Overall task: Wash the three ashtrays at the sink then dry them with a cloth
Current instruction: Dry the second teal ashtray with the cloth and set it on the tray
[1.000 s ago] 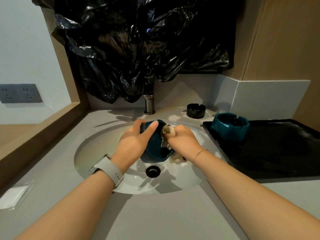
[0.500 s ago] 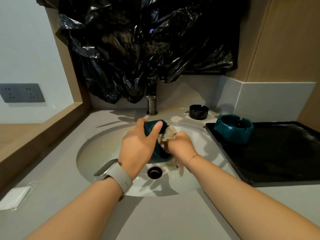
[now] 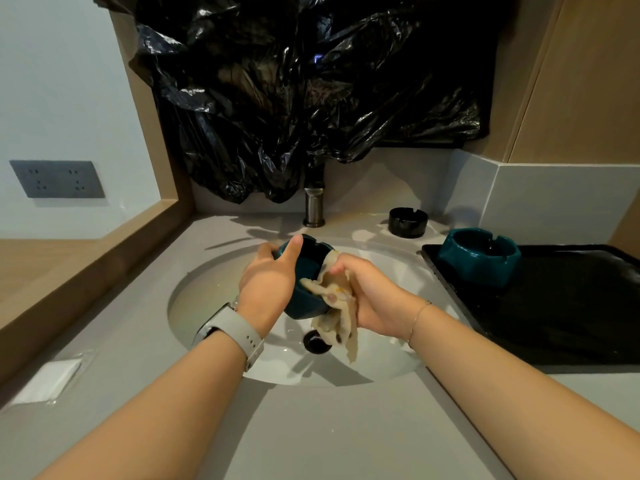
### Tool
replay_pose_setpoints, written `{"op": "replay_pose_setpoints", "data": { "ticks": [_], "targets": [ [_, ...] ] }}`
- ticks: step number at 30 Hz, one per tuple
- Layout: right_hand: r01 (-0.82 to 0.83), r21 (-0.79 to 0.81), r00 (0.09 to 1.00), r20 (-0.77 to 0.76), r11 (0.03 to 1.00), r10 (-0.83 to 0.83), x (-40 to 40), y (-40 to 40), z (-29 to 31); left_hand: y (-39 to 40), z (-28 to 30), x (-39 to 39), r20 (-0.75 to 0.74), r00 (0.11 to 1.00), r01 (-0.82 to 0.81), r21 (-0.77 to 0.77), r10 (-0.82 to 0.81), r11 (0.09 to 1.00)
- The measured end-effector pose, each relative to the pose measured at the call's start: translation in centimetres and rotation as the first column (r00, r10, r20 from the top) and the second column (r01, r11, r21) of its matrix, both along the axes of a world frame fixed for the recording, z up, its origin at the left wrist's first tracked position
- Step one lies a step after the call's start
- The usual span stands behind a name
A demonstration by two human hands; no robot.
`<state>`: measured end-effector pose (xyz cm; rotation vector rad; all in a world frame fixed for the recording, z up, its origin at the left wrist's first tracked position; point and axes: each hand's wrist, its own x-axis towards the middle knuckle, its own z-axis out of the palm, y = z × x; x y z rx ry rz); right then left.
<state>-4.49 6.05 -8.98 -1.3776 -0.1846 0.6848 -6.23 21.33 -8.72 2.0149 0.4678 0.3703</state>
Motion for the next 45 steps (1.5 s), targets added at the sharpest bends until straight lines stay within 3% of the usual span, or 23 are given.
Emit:
{"op": "replay_pose_setpoints", "data": {
  "ticks": [2,4,7,10,12,15,17,19,20,22,25,27,30,32,34,37,40,42,45],
  "targets": [
    [-0.03,-0.006,1.0,-0.003,1.0,0.03,0.1,0.0,0.0,0.0,0.1,0.0,0.001,1.0,-0.003,0.003,0.003,1.0],
    [0.047,-0.198,0.998,0.061,0.979,-0.036,0.2,0.6,-0.2,-0.1,0.2,-0.2,0.007,1.0,0.01,-0.009,-0.01,1.0],
    [0.274,-0.506,0.956,0.236,0.818,-0.175,0.5,1.0,-0.2,-1.0,0.3,-1.0,0.05,0.997,0.059,0.061,-0.062,0.996],
    [0.412,-0.599,0.898,0.393,0.687,-0.196,1.3,0.6,0.4,-2.7,0.4,-2.0,0.19,0.972,0.077,0.289,-0.136,0.954],
    [0.501,-0.587,0.851,0.469,0.636,-0.237,2.0,0.4,0.5,-3.4,0.7,-2.4,0.268,0.951,0.066,0.317,-0.156,0.946],
    [0.561,-0.417,0.816,0.42,0.715,-0.396,1.7,1.0,-0.1,-3.5,1.0,-2.5,0.364,0.92,0.023,0.315,-0.143,0.949],
    [0.494,-0.273,0.868,0.205,0.826,-0.452,1.3,2.0,-1.3,-3.0,1.1,-2.4,0.412,0.904,-0.014,0.294,-0.114,0.956],
    [0.379,-0.141,0.918,-0.065,0.914,-0.391,0.5,3.4,-2.0,-2.5,1.1,-2.2,0.454,0.886,-0.021,0.245,-0.096,0.969],
    [0.356,-0.12,0.921,-0.126,0.927,-0.37,0.4,3.9,-2.3,-2.4,1.1,-2.2,0.462,0.881,-0.011,0.231,-0.1,0.973],
    [0.387,-0.138,0.91,-0.101,0.912,-0.401,0.8,4.4,-2.5,-2.3,0.9,-2.3,0.458,0.879,0.032,0.215,-0.13,0.976],
    [0.563,-0.264,0.826,0.193,0.783,-0.529,1.9,3.2,-1.7,-2.7,0.6,-2.4,0.438,0.888,0.081,0.149,-0.139,0.986],
    [0.613,-0.328,0.778,0.41,0.719,-0.476,2.4,1.8,-0.7,-2.9,0.5,-2.3,0.393,0.907,0.12,0.102,-0.151,0.987],
    [0.6,-0.485,0.753,0.61,0.636,-0.246,2.5,0.1,0.7,-2.3,0.9,-2.1,0.294,0.935,0.212,-0.018,-0.197,0.977],
    [0.574,-0.599,0.742,0.669,0.559,-0.044,2.0,-0.5,1.7,-1.6,1.3,-1.9,0.211,0.951,0.232,-0.011,-0.225,0.973],
    [0.568,-0.639,0.703,0.705,0.519,0.098,1.3,-0.5,2.2,-1.3,1.4,-1.9,0.112,0.954,0.269,0.1,-0.279,0.958],
    [0.58,-0.604,0.671,0.735,0.547,0.1,0.5,-0.2,2.0,-1.9,1.1,-1.9,0.111,0.961,0.235,0.156,-0.254,0.959],
    [0.563,-0.466,0.749,0.637,0.683,-0.183,0.8,0.7,0.4,-2.4,1.2,-1.8,0.216,0.968,0.096,0.149,-0.127,0.984],
    [0.517,-0.359,0.834,0.413,0.777,-0.365,0.7,2.2,-0.9,-2.4,1.4,-1.7,0.281,0.959,-0.014,0.192,-0.042,0.981],
    [0.487,-0.216,0.873,0.155,0.846,-0.463,-0.2,4.1,-1.9,-1.9,1.4,-1.9,0.347,0.938,-0.08,0.21,0.002,0.974]
  ]
}}
